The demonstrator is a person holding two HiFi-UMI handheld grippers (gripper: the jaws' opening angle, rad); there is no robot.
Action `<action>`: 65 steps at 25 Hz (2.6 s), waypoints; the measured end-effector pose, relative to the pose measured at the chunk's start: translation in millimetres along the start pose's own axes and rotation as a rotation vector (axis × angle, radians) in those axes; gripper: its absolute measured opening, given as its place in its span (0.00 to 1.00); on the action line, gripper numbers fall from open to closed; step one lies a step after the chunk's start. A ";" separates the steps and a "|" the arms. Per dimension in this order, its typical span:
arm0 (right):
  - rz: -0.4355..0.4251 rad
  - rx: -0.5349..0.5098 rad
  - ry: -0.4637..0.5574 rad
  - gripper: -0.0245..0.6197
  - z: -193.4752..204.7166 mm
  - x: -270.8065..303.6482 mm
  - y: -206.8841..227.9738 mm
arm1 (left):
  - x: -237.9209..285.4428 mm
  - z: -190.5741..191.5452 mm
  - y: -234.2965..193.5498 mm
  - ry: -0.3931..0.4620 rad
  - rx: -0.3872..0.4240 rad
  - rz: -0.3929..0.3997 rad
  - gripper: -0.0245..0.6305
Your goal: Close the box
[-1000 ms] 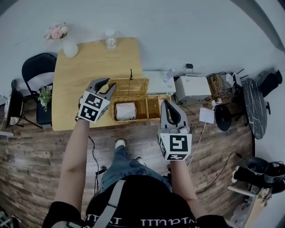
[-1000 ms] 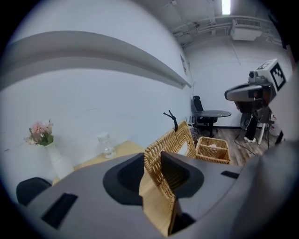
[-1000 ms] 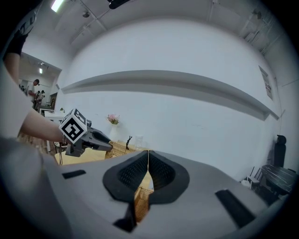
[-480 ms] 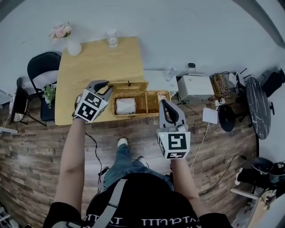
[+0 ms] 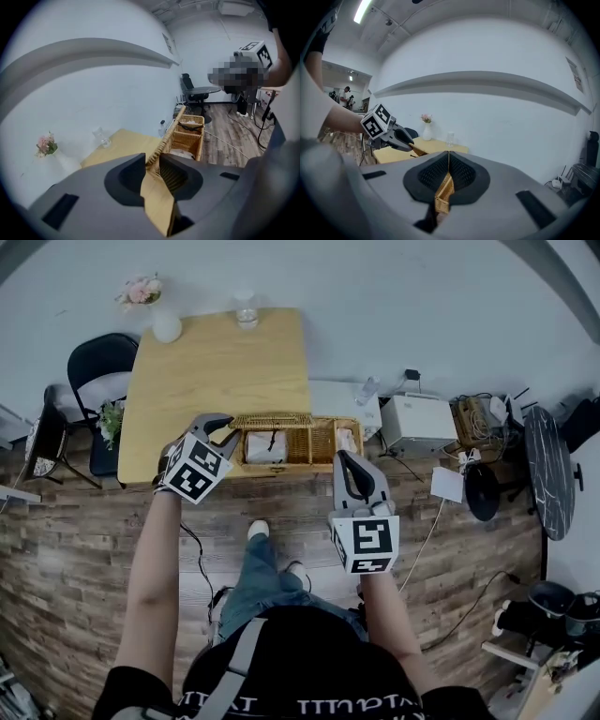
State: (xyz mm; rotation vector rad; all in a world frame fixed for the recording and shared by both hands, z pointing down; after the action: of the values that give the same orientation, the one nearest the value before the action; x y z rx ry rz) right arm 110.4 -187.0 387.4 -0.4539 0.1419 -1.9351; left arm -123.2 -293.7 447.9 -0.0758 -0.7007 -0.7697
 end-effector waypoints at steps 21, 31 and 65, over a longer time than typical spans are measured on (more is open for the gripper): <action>-0.034 0.054 -0.051 0.06 45.4 -44.8 -18.6 | 26.7 63.0 55.4 -0.293 0.229 -0.110 0.26; -0.042 0.028 0.022 0.06 36.9 -83.5 -11.4 | 1.0 46.6 85.3 -0.265 0.174 -0.212 0.36; 0.020 -0.150 0.251 0.06 -105.9 -79.6 15.0 | -176.2 -80.5 68.5 0.636 -0.317 -0.238 0.36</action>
State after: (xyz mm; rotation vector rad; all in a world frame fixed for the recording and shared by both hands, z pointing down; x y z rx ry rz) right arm 110.1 -132.4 265.8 -0.3047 0.4549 -1.9638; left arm -122.4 -160.8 291.3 -0.0314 0.0222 -1.0611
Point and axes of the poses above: the fingertips, and each gripper's own axes: x forward along the fingers, y to its right, z out of its underside, the point moved 7 cm from there along -x, backward along the fingers, and after that the axes turned 10 degrees about -x, right-handed, at the moved point
